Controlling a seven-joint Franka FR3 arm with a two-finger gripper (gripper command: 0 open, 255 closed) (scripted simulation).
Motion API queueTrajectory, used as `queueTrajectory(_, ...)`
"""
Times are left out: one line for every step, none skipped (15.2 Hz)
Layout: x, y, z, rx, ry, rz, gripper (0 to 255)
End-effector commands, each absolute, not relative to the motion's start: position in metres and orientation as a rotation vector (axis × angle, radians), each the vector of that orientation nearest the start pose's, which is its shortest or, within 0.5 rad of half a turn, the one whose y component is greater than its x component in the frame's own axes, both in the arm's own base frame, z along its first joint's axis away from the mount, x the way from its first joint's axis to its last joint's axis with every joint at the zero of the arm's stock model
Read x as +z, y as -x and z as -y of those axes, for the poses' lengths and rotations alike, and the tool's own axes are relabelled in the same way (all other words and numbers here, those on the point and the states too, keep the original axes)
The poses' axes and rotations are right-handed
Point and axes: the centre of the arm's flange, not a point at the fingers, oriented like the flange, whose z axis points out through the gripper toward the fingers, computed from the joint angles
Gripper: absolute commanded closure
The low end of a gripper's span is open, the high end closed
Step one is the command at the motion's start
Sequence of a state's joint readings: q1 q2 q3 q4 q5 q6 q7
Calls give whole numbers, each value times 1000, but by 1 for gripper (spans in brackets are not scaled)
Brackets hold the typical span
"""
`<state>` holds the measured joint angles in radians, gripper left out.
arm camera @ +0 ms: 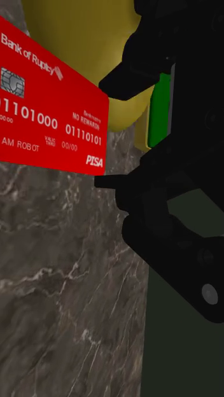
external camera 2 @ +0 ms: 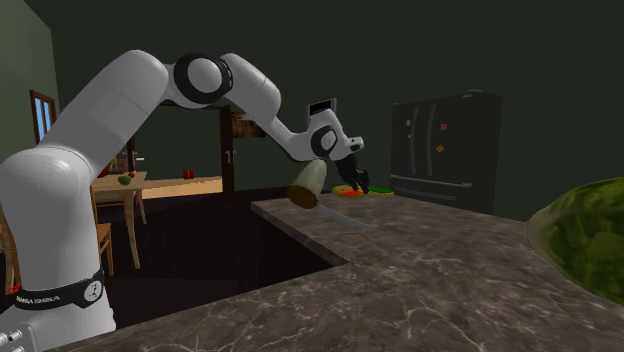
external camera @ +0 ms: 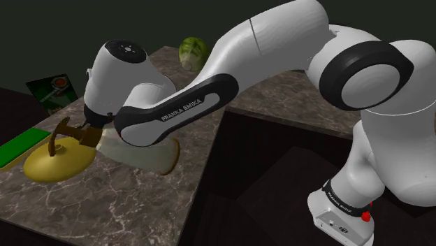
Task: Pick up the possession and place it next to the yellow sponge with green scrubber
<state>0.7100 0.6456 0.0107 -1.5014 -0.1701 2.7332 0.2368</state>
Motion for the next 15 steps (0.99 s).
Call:
queueTrajectory(337,-562,-504,-819,2722,869,255)
queueTrajectory(332,-562,-504,-819,2722,869,255)
queueTrajectory(327,-562,-504,-819,2722,869,255)
queueTrajectory(323,-562,-504,-819,2722,869,255)
queueTrajectory(323,-562,-504,-819,2722,869,255)
queueTrajectory(323,-562,-504,-819,2722,869,255)
queueTrajectory(323,-562,-504,-819,2722,869,255)
queueTrajectory(323,-562,-504,-819,2722,869,255)
queueTrajectory(323,-562,-504,-819,2722,869,255)
queueTrajectory(323,-562,-504,-819,2722,869,255)
queueTrajectory(323,-562,-504,-819,2722,869,255)
queueTrajectory(322,-560,-501,-819,2722,869,0)
queueTrajectory(318,-560,-500,-818,2722,869,0)
queueTrajectory(319,-563,-502,-819,2722,869,0)
queueTrajectory(320,-564,-502,-818,2722,869,0)
